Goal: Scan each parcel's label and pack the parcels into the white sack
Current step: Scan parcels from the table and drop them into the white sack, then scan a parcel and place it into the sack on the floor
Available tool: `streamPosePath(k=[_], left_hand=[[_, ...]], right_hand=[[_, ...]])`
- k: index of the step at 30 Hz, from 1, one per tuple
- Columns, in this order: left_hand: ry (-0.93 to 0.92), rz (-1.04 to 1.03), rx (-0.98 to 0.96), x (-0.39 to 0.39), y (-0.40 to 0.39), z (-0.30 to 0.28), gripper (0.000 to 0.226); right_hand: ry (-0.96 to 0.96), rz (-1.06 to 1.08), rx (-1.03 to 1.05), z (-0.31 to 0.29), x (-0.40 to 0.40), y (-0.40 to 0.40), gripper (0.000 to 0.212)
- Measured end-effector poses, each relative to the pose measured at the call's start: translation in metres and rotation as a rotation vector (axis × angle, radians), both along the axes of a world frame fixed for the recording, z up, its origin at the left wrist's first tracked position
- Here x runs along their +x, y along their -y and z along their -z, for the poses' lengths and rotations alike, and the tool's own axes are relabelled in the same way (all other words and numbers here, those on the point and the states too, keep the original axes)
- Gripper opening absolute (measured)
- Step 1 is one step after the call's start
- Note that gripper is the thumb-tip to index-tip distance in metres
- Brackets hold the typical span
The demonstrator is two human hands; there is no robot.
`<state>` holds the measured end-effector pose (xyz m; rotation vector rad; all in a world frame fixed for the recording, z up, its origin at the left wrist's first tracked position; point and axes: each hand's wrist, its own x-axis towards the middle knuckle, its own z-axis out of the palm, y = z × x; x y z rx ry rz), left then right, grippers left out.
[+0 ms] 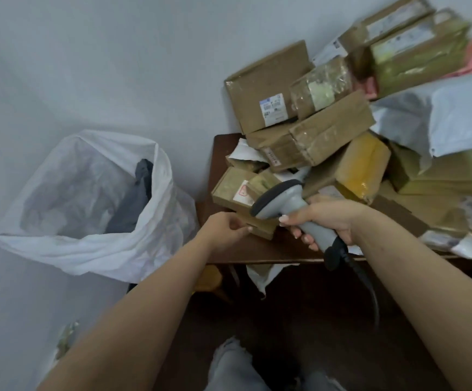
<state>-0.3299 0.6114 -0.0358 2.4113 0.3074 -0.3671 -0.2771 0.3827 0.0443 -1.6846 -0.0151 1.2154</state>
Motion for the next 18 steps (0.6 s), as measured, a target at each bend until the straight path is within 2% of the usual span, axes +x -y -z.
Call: streamPosePath(k=[4, 9, 13, 16, 18], left_hand=[[-0.183, 0.168, -0.005, -0.008, 0.046, 0.011, 0.031], [-0.460, 0.426, 0.041, -0.012, 0.083, 0.040, 0.034], [-0.449, 0.634, 0.205, -0.015, 0.110, 0.071, 0.040], [-0.435, 0.704, 0.258, -0.023, 0.123, 0.092, 0.037], [-0.443, 0.703, 0.240, -0.027, 0.125, 0.105, 0.048]], right_hand=[[0.017, -0.005, 0.000, 0.014, -0.026, 0.063, 0.021], [-0.023, 0.187, -0.013, 0.045, -0.069, 0.126, 0.018], [-0.087, 0.502, -0.046, 0.086, -0.106, 0.147, 0.024], [-0.149, 0.709, -0.041, 0.117, -0.129, 0.152, 0.013], [-0.180, 0.776, -0.038, 0.135, -0.140, 0.154, 0.010]])
